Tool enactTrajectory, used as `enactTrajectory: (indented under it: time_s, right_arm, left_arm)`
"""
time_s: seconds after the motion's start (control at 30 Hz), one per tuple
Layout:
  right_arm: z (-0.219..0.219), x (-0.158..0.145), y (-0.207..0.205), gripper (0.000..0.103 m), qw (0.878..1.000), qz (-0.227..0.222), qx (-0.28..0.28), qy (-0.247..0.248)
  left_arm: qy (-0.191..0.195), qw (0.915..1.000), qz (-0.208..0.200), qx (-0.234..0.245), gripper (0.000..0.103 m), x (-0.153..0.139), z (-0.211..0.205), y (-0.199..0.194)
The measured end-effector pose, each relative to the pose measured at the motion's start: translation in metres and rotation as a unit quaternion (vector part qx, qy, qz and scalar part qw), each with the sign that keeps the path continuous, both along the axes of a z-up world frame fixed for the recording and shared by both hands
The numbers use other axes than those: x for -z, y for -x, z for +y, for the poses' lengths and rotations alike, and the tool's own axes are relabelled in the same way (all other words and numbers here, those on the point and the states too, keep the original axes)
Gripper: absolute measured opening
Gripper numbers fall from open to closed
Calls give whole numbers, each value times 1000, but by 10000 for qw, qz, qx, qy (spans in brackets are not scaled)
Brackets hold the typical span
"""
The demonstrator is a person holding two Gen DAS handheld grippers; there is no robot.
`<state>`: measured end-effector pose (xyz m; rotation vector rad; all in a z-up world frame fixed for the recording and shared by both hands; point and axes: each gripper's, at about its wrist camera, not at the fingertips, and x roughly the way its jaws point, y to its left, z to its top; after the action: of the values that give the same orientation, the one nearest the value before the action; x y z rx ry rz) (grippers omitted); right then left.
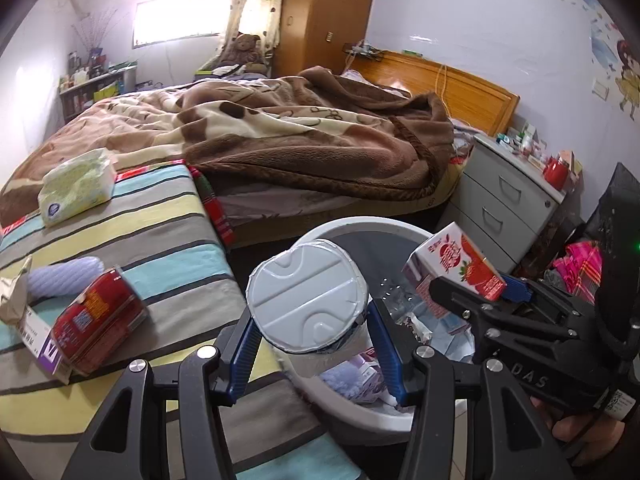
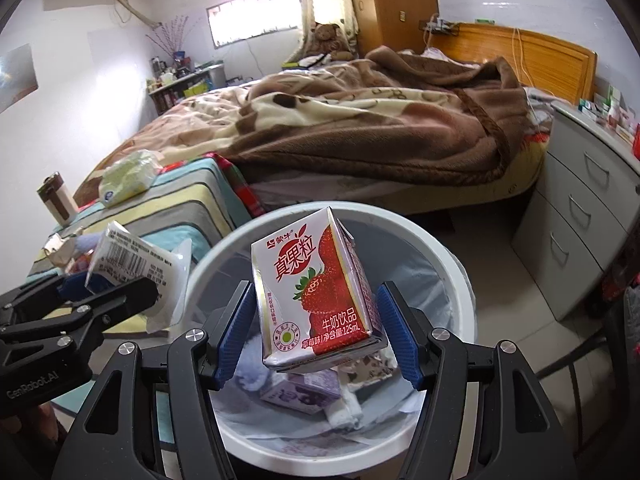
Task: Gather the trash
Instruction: 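Open both tools over the bin to drop the cup and carton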
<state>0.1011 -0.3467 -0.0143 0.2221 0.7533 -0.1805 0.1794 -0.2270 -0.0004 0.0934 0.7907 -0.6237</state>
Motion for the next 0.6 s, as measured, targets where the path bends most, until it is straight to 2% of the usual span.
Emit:
enactTrajectory:
  time_s: [0.37,0.47,0.5,0.6]
  right_arm:
    - [-10,8,3,65,9995,202,245,45]
    - [-10,7,5,67,9993,196,301,75]
    - [-10,7,5,72,9993,190,307,73]
    - [-9,5,5,74,9993,162,324,48]
  left_arm:
    - [27,9997,182,173,54,11,-18,-10]
    - [66,9996,218,140,63,13,-14,-10]
    - [74,9997,211,134,64,12,-13,-11]
    - [114,9996,222,90,66,11,-7,-12]
